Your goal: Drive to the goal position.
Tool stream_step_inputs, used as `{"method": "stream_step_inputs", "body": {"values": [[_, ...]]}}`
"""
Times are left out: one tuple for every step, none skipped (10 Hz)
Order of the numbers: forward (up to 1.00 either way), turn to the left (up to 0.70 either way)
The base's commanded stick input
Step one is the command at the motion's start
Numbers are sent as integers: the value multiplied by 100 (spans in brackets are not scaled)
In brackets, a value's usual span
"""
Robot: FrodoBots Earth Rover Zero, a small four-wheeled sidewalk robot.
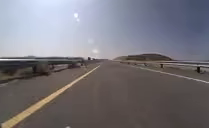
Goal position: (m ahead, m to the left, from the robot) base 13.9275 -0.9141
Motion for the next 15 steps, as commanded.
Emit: {"method": "stream_step_inputs", "body": {"values": [[100,0],[100,0],[100,0],[100,0],[100,0],[100,0],[100,0],[100,0],[100,0],[100,0],[100,0],[100,0],[100,0],[100,0],[100,0]]}}
